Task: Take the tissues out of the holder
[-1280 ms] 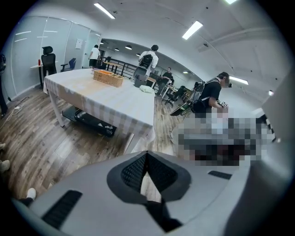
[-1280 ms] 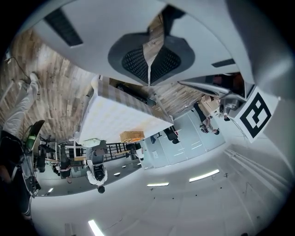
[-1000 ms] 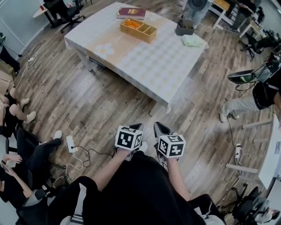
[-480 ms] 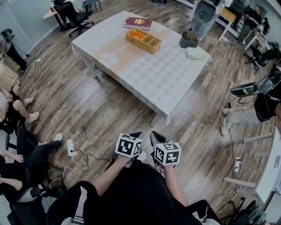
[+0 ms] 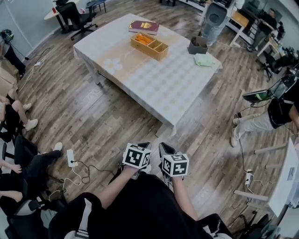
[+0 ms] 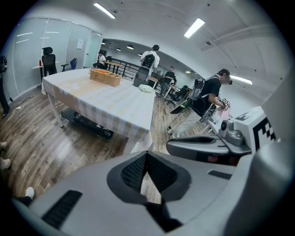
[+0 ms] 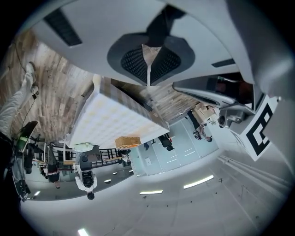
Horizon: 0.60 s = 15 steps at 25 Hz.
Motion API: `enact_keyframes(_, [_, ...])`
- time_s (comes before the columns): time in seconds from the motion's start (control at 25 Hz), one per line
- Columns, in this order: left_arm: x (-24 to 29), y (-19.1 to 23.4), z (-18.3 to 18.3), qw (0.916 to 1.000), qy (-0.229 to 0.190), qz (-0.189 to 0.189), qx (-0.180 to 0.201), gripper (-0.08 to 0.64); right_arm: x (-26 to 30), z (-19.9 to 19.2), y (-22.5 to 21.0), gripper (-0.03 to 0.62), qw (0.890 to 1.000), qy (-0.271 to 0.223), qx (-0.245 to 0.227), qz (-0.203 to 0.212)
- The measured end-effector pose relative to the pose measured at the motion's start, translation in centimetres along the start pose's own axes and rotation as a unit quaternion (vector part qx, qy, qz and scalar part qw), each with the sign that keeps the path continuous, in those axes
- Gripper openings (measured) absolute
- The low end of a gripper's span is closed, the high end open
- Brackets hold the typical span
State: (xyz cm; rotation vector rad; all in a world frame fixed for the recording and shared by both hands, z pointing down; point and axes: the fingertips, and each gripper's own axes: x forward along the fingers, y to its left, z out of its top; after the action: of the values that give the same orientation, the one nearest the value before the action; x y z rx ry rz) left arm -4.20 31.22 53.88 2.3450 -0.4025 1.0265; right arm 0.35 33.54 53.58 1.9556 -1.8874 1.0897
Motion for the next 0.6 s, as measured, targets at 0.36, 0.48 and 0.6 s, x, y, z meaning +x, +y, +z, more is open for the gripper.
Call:
enact_keyframes(0.36, [0.2, 1.8, 1.2, 0.9996, -0.006, 0.009, -0.026, 0.000, 1.2, 1.9, -0.7, 0.016, 1.000, -0.003, -0.002, 0.001])
enact_keyframes(0.48, [0.0, 2.9, 2.0, 0.9992, -0.011, 0.014, -0.037, 0.000, 2.1, 2.8, -0.3, 0.015, 1.000, 0.002, -0.009, 0.009])
enact_keyframes(0.6, [-0.3, 4.3, 2.5, 0.9985, -0.017, 0.019, -0.049, 0.000, 3.4, 3.7, 0.6, 0.015, 1.000, 0.009, -0.020, 0.019])
